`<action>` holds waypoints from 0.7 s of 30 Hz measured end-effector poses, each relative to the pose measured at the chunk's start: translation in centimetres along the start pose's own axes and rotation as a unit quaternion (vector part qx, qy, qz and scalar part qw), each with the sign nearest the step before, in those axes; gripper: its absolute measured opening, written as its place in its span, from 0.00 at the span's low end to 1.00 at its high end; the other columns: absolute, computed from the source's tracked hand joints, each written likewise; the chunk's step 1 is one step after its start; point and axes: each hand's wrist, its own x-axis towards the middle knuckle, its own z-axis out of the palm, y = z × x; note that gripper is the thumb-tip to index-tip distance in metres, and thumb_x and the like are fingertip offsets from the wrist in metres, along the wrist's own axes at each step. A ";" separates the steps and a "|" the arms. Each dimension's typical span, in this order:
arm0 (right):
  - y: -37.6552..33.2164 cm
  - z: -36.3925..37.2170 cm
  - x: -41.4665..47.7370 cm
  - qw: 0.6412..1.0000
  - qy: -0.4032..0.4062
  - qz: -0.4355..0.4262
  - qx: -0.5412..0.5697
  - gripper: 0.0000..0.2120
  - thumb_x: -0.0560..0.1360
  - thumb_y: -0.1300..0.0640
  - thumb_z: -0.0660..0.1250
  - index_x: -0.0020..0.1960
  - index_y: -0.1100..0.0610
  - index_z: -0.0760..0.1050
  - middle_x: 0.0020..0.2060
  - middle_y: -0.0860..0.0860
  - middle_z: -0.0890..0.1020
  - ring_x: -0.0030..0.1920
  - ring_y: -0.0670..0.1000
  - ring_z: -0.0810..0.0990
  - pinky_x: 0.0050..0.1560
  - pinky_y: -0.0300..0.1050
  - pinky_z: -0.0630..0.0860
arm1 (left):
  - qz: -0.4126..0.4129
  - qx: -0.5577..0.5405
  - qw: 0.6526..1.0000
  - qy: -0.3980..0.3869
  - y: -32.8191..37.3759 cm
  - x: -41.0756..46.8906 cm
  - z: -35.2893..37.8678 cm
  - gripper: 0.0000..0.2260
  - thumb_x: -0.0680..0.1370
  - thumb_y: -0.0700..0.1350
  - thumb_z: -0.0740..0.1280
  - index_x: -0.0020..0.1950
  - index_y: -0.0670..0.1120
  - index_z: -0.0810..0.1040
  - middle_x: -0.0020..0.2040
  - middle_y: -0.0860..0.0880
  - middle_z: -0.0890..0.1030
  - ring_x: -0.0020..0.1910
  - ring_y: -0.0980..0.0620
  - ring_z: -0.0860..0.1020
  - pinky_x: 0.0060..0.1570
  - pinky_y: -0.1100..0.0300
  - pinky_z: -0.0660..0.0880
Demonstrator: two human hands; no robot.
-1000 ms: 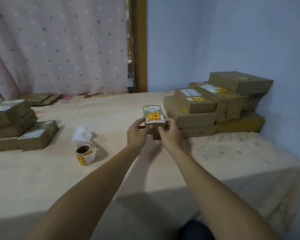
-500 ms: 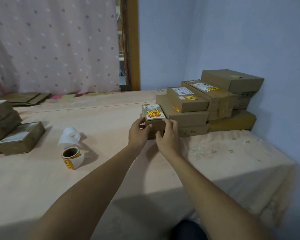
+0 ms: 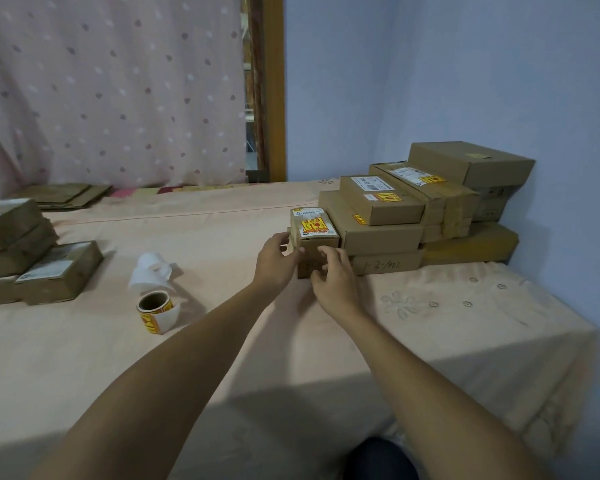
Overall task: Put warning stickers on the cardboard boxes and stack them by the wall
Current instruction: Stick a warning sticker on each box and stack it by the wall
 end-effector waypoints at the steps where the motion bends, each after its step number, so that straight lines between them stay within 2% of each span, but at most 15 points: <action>1: -0.6 -0.1 0.1 1.000 -0.008 -0.004 -0.004 0.20 0.77 0.59 0.66 0.69 0.52 0.72 0.64 0.48 0.73 0.58 0.53 0.78 0.53 0.53 0.78 | -0.001 0.035 0.999 0.000 0.1 0.2 -0.7 0.21 0.79 0.45 0.69 0.72 0.45 0.72 0.66 0.47 0.77 0.64 0.48 0.75 0.60 0.54 0.73; 4: -3.4 -0.3 0.6 0.999 -0.021 -0.023 -0.026 0.16 0.79 0.56 0.64 0.66 0.50 0.74 0.63 0.46 0.76 0.58 0.52 0.79 0.52 0.50 0.77 | -0.007 0.136 0.991 0.000 0.4 0.4 -3.3 0.22 0.78 0.46 0.67 0.73 0.45 0.71 0.68 0.45 0.76 0.66 0.46 0.74 0.61 0.52 0.73; 7: -6.7 0.1 1.0 0.996 -0.056 -0.047 -0.045 0.15 0.81 0.53 0.62 0.67 0.49 0.75 0.65 0.45 0.76 0.60 0.51 0.77 0.51 0.48 0.75 | 0.019 0.232 0.972 -0.011 0.8 -0.1 -6.7 0.22 0.79 0.48 0.65 0.73 0.47 0.71 0.70 0.46 0.74 0.69 0.46 0.70 0.61 0.49 0.73; 10: -9.8 1.4 1.4 0.989 -0.107 -0.072 -0.071 0.18 0.82 0.49 0.61 0.69 0.51 0.75 0.69 0.47 0.76 0.68 0.52 0.73 0.63 0.51 0.73 | 0.016 0.299 0.954 -0.016 0.6 -0.8 -11.0 0.22 0.80 0.51 0.63 0.73 0.48 0.71 0.70 0.47 0.73 0.71 0.46 0.67 0.61 0.49 0.71; 13: -13.2 2.5 1.7 0.976 -0.162 -0.086 -0.121 0.23 0.83 0.44 0.57 0.75 0.52 0.70 0.76 0.49 0.70 0.75 0.53 0.67 0.72 0.53 0.66 | 0.013 0.364 0.931 -0.014 -0.1 -1.7 -16.0 0.22 0.81 0.53 0.62 0.74 0.48 0.70 0.70 0.46 0.73 0.70 0.45 0.68 0.61 0.49 0.71; 16: -17.0 3.9 1.8 0.963 -0.193 -0.108 -0.156 0.27 0.84 0.41 0.55 0.79 0.52 0.65 0.80 0.49 0.64 0.78 0.54 0.62 0.74 0.52 0.62 | 0.001 0.415 0.910 0.011 -1.1 -2.6 -21.4 0.23 0.81 0.55 0.61 0.74 0.48 0.69 0.70 0.46 0.74 0.69 0.45 0.69 0.60 0.49 0.72; 21: -23.2 8.3 2.1 0.946 -0.241 -0.145 -0.159 0.29 0.83 0.38 0.54 0.80 0.51 0.62 0.81 0.49 0.61 0.79 0.54 0.60 0.76 0.53 0.61 | -0.040 0.458 0.887 0.047 -2.6 -3.5 -30.6 0.23 0.82 0.56 0.59 0.74 0.48 0.70 0.69 0.45 0.74 0.68 0.44 0.69 0.61 0.48 0.72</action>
